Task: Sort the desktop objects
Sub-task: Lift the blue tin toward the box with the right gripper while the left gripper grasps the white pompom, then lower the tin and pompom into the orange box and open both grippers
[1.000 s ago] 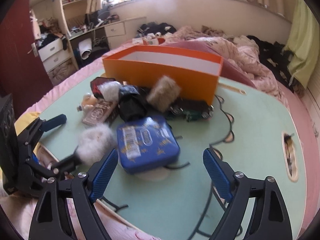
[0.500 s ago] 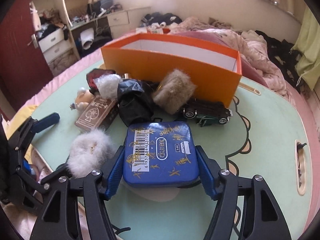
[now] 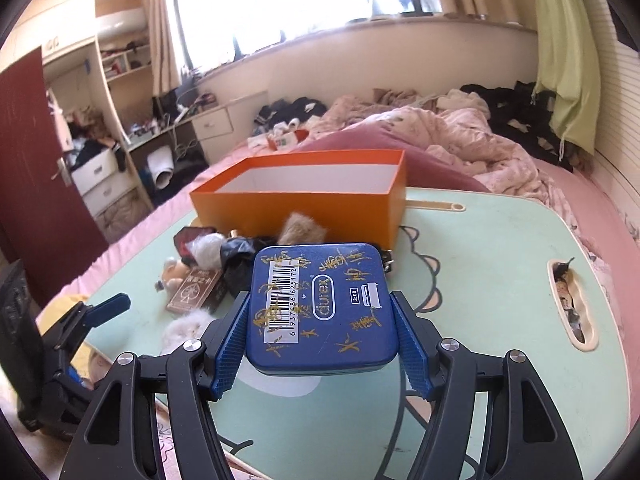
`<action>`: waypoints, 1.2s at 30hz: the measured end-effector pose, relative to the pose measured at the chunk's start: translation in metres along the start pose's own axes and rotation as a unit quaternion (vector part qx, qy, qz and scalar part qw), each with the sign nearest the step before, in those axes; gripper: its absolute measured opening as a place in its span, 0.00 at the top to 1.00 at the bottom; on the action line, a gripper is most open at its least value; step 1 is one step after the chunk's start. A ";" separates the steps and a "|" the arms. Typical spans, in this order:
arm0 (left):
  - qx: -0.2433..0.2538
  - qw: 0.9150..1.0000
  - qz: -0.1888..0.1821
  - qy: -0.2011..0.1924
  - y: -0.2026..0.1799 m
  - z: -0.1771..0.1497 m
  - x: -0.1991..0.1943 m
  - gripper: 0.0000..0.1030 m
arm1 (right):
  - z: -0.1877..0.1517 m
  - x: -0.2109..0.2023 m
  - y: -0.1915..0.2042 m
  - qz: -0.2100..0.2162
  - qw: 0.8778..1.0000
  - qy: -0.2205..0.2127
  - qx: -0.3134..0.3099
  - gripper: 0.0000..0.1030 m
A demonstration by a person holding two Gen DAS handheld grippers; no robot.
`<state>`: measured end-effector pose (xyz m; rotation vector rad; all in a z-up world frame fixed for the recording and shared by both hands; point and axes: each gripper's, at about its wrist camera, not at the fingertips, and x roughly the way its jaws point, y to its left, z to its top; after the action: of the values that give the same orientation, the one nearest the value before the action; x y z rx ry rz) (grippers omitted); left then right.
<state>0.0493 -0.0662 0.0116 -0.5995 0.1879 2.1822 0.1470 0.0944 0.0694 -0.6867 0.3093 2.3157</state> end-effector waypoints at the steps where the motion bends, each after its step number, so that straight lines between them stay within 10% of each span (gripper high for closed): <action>1: 0.009 1.000 -0.011 0.000 -0.005 0.005 0.000 0.10 | 0.001 0.000 -0.002 0.000 1.000 -0.001 0.003 0.35; 6: 0.044 0.997 -0.033 0.047 -0.025 0.028 0.024 0.32 | 0.001 -0.001 -0.008 0.001 1.000 0.001 0.013 0.35; 9: 0.028 0.994 -0.054 0.095 -0.024 0.031 0.043 0.63 | 0.001 -0.002 -0.009 0.002 1.000 0.000 0.016 0.35; 18: 0.026 0.994 -0.074 0.079 -0.018 0.031 0.022 0.69 | 0.007 -0.007 -0.011 0.010 1.000 -0.005 0.008 0.35; 26: -0.017 0.998 -0.053 0.011 0.011 0.122 0.034 0.69 | 0.068 0.009 -0.003 0.032 0.999 -0.032 -0.009 0.35; 36: -0.097 0.991 -0.012 0.093 0.053 0.157 0.142 0.67 | 0.113 0.105 -0.011 0.003 0.999 0.047 0.007 0.35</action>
<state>-0.1227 0.0517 0.0766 -0.9117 0.0652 2.1358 0.0453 0.2058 0.1048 -0.7896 0.3705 2.2880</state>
